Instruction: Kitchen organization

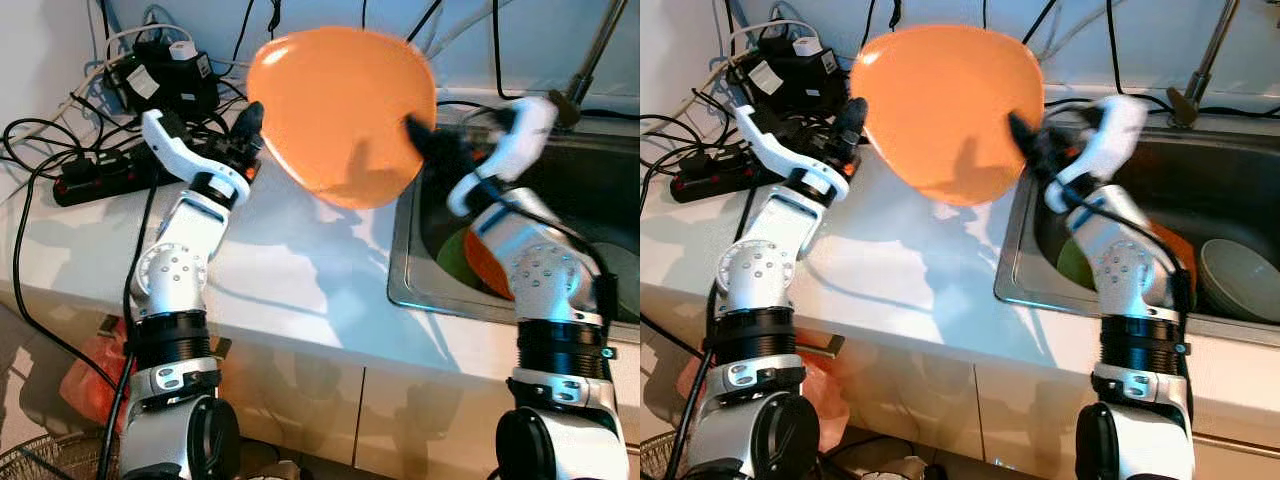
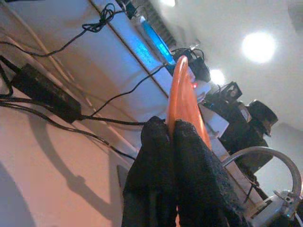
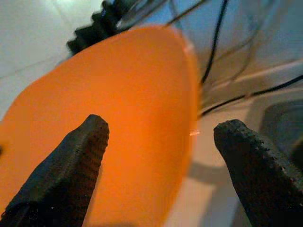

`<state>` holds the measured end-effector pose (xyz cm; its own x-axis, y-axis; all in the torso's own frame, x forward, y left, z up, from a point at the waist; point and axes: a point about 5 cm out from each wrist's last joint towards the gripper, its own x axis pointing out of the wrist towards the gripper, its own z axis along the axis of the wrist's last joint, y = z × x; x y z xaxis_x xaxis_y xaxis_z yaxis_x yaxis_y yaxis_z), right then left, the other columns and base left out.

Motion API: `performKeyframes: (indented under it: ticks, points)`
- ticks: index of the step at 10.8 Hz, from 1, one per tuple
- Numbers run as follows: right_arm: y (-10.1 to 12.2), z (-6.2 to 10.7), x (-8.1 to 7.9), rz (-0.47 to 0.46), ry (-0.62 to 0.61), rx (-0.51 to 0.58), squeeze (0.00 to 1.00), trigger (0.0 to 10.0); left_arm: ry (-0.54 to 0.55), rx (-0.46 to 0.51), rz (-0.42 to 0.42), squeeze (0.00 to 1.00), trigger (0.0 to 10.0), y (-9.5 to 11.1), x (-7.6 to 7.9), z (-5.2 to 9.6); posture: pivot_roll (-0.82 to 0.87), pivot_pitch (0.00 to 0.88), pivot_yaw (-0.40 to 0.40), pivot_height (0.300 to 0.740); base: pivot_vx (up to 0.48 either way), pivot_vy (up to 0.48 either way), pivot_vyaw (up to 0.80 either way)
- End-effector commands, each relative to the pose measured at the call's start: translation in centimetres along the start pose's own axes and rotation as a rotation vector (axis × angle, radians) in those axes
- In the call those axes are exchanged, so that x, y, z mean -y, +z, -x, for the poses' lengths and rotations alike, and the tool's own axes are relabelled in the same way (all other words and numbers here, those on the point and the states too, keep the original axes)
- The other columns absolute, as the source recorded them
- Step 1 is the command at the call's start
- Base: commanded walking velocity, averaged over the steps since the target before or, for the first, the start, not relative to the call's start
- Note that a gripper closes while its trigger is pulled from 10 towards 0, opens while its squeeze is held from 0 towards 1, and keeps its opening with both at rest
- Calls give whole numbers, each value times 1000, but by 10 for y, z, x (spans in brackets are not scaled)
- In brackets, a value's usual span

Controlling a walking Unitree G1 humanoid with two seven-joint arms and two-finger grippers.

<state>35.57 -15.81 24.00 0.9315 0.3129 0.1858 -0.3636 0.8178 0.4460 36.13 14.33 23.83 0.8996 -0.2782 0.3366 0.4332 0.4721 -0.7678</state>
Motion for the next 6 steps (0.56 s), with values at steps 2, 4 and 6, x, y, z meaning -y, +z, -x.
performKeyframes:
  ticks: [2,4,6]
  points:
    - [9,-3,0,13,-25,52,0,10000,-76,52,-19,0,0,16,15,-3,126,9,113,740,0,0,0]
    - [3,-4,-1,-17,-16,41,0,10000,-89,33,4,0,0,12,16,-5,122,5,118,740,0,0,0]
    - [-5,-5,0,-89,-1,29,0,10000,-116,6,52,0,0,4,21,-6,123,7,119,740,0,0,0]
